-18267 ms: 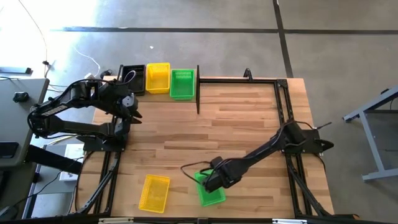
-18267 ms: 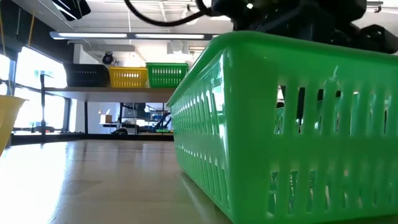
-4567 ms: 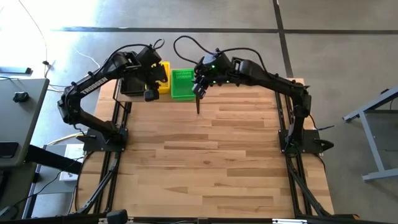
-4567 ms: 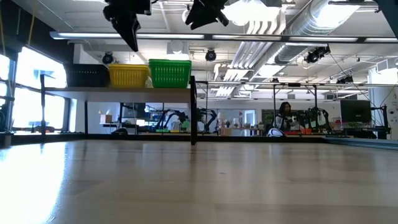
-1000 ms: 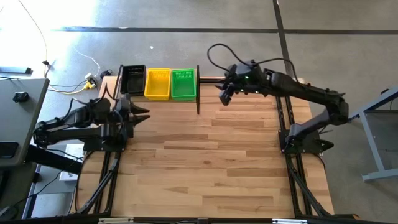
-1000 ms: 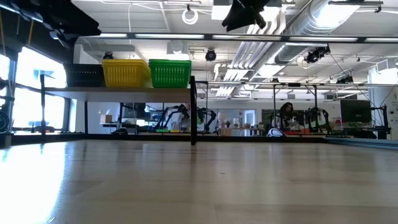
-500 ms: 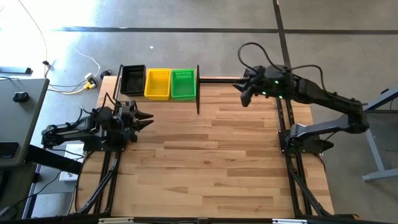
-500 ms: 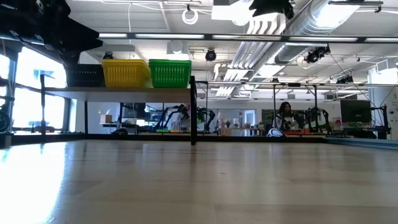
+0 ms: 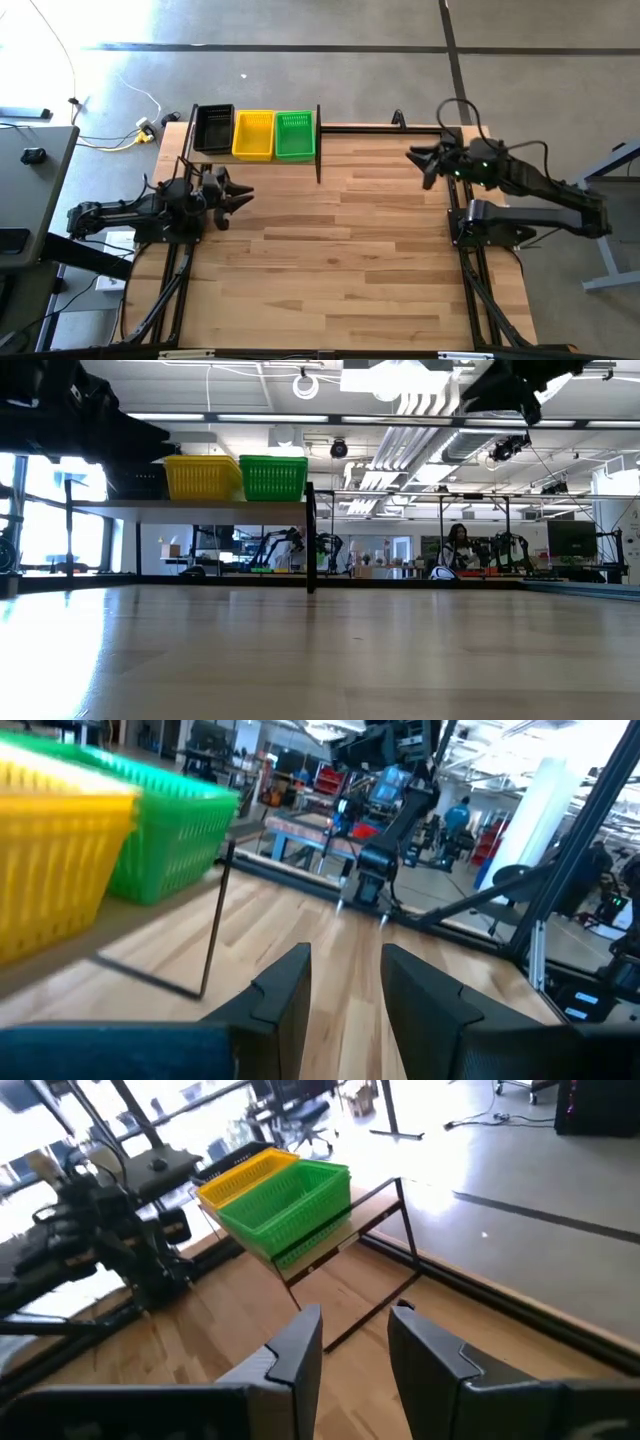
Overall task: Stack baskets on shelf by color
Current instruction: Return to Home Position
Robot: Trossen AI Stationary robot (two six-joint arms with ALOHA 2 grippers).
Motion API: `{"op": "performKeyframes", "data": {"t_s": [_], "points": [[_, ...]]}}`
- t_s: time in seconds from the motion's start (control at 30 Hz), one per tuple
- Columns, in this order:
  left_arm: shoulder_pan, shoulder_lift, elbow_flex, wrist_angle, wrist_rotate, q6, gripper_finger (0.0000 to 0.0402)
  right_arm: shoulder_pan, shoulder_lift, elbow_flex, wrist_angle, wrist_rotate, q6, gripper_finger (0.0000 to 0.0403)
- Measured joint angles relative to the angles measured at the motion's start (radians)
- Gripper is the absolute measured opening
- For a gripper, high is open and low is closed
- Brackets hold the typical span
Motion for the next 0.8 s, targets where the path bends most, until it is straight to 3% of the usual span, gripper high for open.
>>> {"op": "performKeyframes", "data": {"t_s": [0.4, 0.8], "points": [[0.0, 0.002, -0.017, -0.039, -0.033, -0.051, 0.0113, 0.0, -0.384, -0.345, 0.117, -0.013, 0.011, 0.0103], [0.0, 0.002, -0.017, -0.038, -0.056, 0.025, 0.0113, 0.0, -0.566, -0.523, 0.132, -0.118, -0.041, 0.0103]]}}
